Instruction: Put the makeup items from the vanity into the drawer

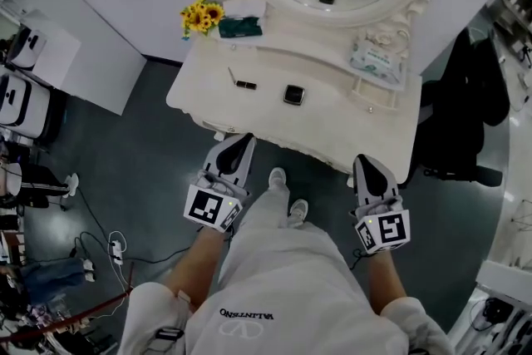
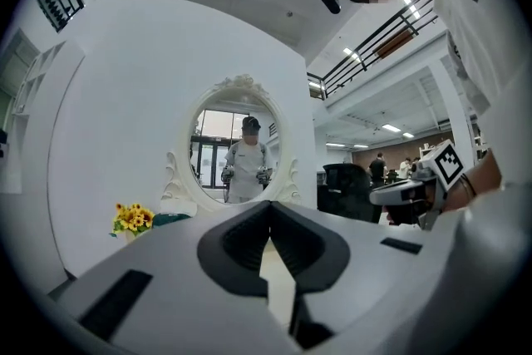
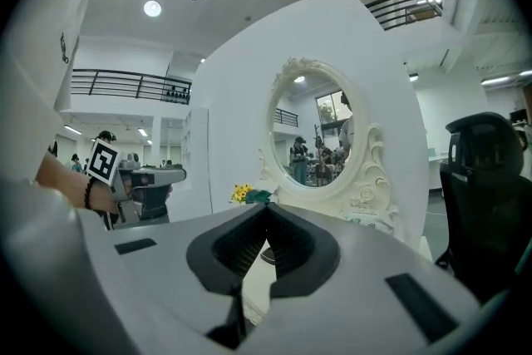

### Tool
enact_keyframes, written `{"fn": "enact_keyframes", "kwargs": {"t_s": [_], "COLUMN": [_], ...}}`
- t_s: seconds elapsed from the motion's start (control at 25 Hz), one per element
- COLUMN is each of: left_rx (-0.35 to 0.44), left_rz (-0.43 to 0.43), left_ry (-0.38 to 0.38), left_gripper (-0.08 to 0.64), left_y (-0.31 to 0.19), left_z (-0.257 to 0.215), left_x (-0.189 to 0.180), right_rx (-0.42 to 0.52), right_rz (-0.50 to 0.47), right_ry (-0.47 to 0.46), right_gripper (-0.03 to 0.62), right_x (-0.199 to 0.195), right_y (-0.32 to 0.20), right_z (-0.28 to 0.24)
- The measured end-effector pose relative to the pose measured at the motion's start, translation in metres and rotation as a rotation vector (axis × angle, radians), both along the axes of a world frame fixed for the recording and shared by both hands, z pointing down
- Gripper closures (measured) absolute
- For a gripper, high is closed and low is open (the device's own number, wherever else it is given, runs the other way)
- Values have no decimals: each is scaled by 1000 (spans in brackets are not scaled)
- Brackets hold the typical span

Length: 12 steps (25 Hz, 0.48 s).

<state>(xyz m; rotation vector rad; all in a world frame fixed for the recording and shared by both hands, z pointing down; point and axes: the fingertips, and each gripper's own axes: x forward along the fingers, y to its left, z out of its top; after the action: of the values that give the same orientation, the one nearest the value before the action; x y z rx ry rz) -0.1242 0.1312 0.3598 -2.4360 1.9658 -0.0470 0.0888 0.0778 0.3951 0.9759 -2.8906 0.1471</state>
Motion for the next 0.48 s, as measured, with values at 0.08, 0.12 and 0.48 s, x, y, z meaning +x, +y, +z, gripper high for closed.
{"fn": "enact_keyframes", "kwargs": {"t_s": [0.08,0.12,0.48], "left_rx": [-26,-38,-212], "left_rz": [0,-1,0], "left_ry": [-2,0,51], "left_gripper": [558,558,558], "left_y": [-11,-18,-100], "left_z": [11,18,93], "left_x": [-1,-2,-6], "right_rx": [-3,-7,-51], "right_rz": [-3,-3,9], "right_ry": [5,6,48], "right_gripper": [580,581,581], "right_x": [-4,-5,-33], "right_y": [-5,-9,-52], "right_z": [1,2,23]}}
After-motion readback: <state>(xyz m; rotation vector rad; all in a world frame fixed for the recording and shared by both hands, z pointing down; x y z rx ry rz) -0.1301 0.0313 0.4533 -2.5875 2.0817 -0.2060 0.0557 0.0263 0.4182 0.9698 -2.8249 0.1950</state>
